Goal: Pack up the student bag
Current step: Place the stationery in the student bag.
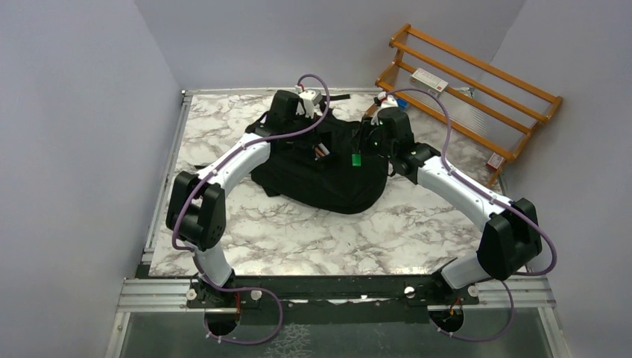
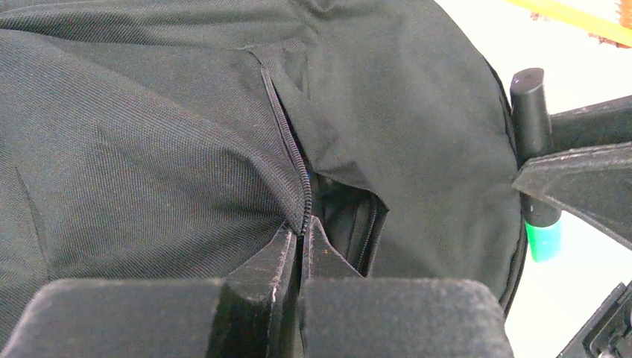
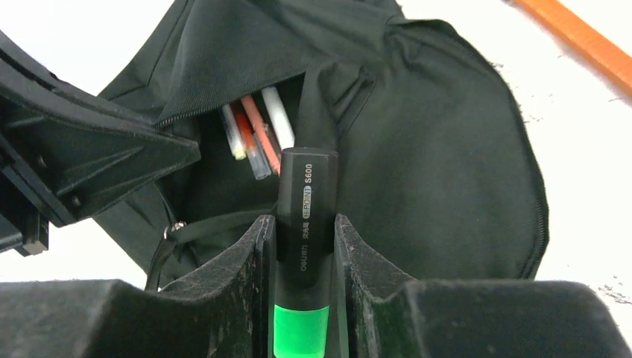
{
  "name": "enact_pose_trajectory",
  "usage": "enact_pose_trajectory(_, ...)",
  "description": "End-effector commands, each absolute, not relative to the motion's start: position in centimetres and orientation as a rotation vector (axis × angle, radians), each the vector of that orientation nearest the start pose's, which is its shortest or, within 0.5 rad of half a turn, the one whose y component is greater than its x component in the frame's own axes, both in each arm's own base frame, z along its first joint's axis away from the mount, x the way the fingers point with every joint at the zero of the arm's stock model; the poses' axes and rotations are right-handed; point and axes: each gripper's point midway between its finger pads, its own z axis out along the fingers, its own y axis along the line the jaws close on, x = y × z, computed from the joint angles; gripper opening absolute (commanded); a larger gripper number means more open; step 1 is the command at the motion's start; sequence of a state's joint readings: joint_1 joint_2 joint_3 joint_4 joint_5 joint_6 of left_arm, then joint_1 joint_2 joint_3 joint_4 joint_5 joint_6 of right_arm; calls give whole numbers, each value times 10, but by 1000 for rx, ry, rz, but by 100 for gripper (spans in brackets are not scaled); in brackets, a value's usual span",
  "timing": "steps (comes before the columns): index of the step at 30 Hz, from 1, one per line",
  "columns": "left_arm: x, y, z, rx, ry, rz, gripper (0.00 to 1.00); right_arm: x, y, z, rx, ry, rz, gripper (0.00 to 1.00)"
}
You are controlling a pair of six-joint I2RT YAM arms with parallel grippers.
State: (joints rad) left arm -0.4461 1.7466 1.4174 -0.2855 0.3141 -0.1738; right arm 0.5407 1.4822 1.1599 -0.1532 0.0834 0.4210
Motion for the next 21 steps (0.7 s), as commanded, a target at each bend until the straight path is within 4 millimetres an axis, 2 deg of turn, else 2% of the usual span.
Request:
enact_pose_trajectory(1, 413, -263, 189, 461, 2160, -678, 0, 372, 247, 208, -168, 2139, 597, 1)
enact_pose_trajectory(7, 392, -239, 162, 370, 2238, -594, 0, 372, 263, 198, -201, 2249, 678, 1)
enact_pose_trajectory(10, 382, -233, 156, 331, 2249, -595, 0, 368, 281, 193, -253, 2296, 796, 1)
enact_pose_trajectory(14, 374, -228, 156, 283, 2238, -605, 0, 360, 300, 186, -314, 2381, 915, 1)
enact_pose_trajectory(21, 375, -232, 164, 250, 2203, -633, 0, 356, 316, 169, -345, 2435, 1027, 1)
